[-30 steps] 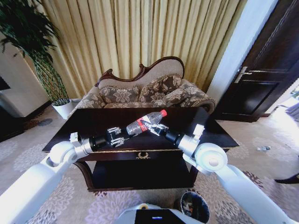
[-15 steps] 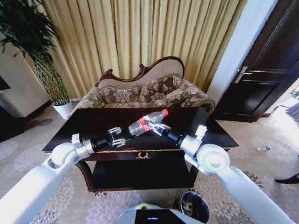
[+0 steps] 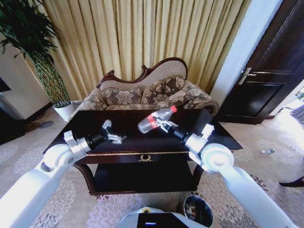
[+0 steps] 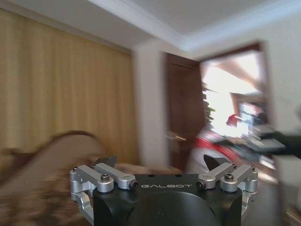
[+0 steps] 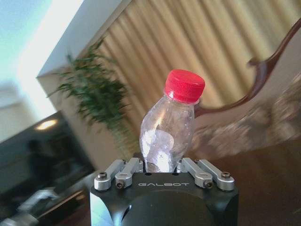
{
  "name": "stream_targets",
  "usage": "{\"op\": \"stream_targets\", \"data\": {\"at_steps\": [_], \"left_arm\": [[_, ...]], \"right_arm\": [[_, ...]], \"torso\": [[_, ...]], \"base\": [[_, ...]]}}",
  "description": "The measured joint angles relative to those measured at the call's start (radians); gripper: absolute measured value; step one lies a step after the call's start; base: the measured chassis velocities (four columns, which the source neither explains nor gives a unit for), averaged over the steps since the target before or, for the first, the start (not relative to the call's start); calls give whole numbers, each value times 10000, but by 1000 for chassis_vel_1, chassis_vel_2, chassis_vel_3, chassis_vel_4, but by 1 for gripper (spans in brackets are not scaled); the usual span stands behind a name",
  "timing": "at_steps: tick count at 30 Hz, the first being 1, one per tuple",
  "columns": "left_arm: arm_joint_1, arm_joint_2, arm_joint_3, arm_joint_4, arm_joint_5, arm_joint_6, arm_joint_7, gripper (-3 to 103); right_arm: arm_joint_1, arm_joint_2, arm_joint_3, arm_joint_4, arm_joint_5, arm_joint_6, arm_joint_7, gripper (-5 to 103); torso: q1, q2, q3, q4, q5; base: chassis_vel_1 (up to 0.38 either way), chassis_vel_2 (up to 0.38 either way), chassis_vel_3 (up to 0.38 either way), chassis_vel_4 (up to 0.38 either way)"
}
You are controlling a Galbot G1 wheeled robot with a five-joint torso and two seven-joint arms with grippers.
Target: Move to the front of the table and place the trash on the table into the trash bin.
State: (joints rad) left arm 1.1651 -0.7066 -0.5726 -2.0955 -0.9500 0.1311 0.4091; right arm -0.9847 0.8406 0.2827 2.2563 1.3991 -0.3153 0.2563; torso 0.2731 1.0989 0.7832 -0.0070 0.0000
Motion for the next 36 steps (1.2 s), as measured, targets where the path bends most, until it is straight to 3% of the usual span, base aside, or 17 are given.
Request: {"op": "stream_targets", "data": {"at_steps": [1, 3, 4, 5, 7, 8, 11, 14, 15, 18, 19, 21, 23, 25, 36], "left_arm": [[0, 0, 0, 0, 0, 0, 0, 100], [-109, -211, -539, 55, -258, 407, -1421, 100], [-110, -254, -680, 108, -299, 457, -1848, 100], [-110, -254, -680, 108, -299, 457, -1848, 100], [20, -289, -1065, 237, -338, 531, -3101, 100], [20, -289, -1065, 237, -338, 531, -3101, 100], [180, -287, -1398, 491, 151, 525, -4152, 100], [244, -308, -1607, 641, 321, 516, -4506, 100], [244, -308, -1607, 641, 321, 516, -4506, 100], [722, -305, -2331, 970, 726, 573, -4355, 100], [722, -305, -2331, 970, 726, 573, -4355, 100], [1186, -240, -2904, 1146, 872, 580, -3847, 100], [1461, -203, -3250, 1240, 932, 582, -3503, 100], [2055, -174, -4011, 1483, 1095, 573, -2732, 100], [2894, -435, -4816, 2080, 1214, 117, -1912, 100]], "right_arm": [[0, 0, 0, 0, 0, 0, 0, 26], [136, -15, 30, -306, -1223, 324, 211, 26], [149, -38, 51, -405, -1781, 408, 238, 26], [149, -38, 51, -405, -1781, 408, 238, 26], [100, -163, 120, -656, -3242, 583, 458, 26], [100, -163, 120, -656, -3242, 583, 458, 26], [-200, -261, 247, -964, -4851, 704, 906, 26], [-388, -259, 328, -1112, -5683, 797, 1295, 26], [-388, -259, 328, -1112, -5683, 797, 1295, 26], [-853, -236, 766, -1470, -7311, 1020, 1543, 26], [-853, -236, 766, -1470, -7311, 1020, 1543, 26], [-1104, -230, 1085, -1573, -7736, 1063, 1555, 26], [-1228, -236, 1273, -1590, -7844, 1065, 1552, 26], [-1474, -276, 1553, -1594, -7940, 1065, 1492, 26], [-1784, -189, 1642, -1559, -8080, 1007, 1514, 26]], "torso": [[0, 0, 0, 0, 0], [0, 0, 1, 1, 0], [0, 0, 0, 0, 1], [0, 0, 0, 0, 1], [0, 0, 1, 1, -1], [0, 0, 1, 1, -1], [0, 0, 0, 0, 0], [0, 0, 0, -1, 0], [0, 0, 0, -1, 0], [1, -1, 1, -1, -2], [1, -1, 1, -1, -2], [0, 0, 0, -1, 0], [0, 0, 0, 2, -1], [0, 0, 0, 1, 1], [0, 0, 0, -1, -1]], "base": [[0, 0, 0, 0], [0, 0, 0, 0], [0, 0, 0, 0], [0, 0, 0, 0], [0, 0, 0, 0], [0, 0, 0, 0], [0, 0, 0, 0], [0, 0, 0, 0], [0, 0, 0, 0], [0, 0, 0, 0], [0, 0, 0, 0], [0, 0, 0, 0], [0, 0, 0, 0], [0, 0, 0, 0], [0, 0, 0, 0]]}}
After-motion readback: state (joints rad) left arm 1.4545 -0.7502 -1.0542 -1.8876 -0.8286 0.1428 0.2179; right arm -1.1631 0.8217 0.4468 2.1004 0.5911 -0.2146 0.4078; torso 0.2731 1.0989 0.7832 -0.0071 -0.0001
